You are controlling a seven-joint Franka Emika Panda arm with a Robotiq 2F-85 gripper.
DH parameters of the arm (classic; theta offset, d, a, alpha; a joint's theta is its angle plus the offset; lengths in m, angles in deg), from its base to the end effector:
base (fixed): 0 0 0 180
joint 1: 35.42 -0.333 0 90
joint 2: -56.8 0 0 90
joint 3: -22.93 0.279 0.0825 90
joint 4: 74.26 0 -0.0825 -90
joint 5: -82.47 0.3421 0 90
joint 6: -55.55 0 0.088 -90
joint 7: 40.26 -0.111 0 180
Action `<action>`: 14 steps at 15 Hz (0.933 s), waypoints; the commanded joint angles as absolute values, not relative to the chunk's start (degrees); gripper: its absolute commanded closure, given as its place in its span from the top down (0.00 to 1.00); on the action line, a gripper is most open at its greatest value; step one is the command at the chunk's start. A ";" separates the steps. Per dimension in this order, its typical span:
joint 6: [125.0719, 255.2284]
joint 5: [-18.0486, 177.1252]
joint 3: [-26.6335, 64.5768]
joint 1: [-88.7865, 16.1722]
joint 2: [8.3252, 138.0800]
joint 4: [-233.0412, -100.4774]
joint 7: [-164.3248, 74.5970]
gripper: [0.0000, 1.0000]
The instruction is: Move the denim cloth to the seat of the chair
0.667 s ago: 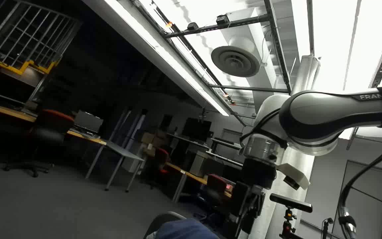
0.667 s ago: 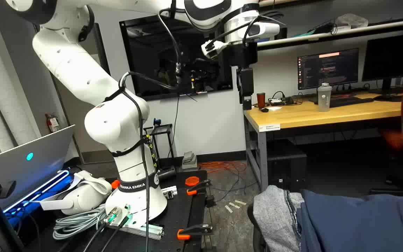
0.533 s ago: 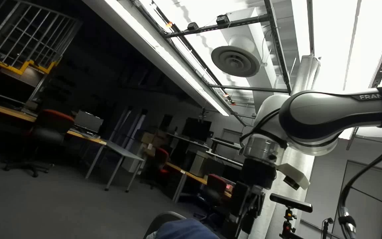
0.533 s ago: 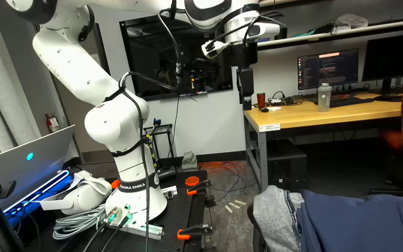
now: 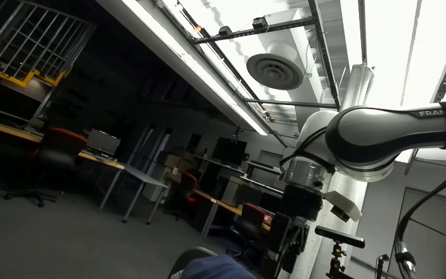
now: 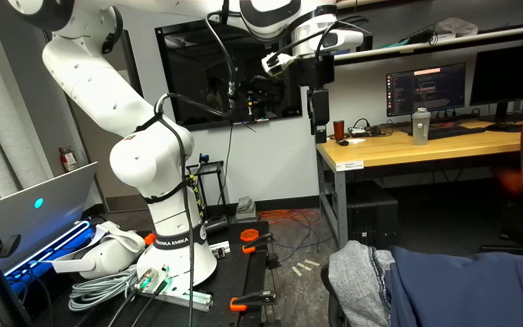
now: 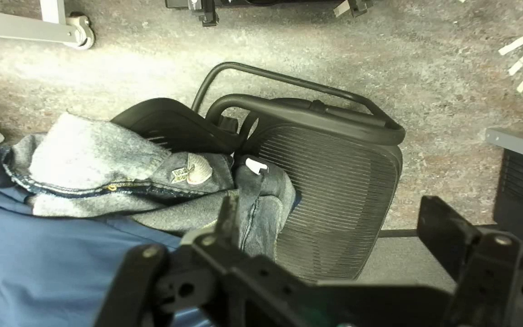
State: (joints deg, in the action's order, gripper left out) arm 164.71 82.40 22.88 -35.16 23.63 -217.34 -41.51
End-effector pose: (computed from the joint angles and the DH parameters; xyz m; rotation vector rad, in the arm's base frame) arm 0.3527 -0.0020 0.4606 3.1405 -0.0419 -0.0205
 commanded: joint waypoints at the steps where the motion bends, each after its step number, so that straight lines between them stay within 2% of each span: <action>1: 164.58 82.43 22.92 -35.09 23.65 -217.23 -41.47 1.00; 14: 165.03 82.20 22.36 -34.54 24.89 -216.34 -41.41 1.00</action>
State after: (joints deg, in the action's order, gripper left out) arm 164.71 82.40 22.80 -35.13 23.78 -217.32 -41.51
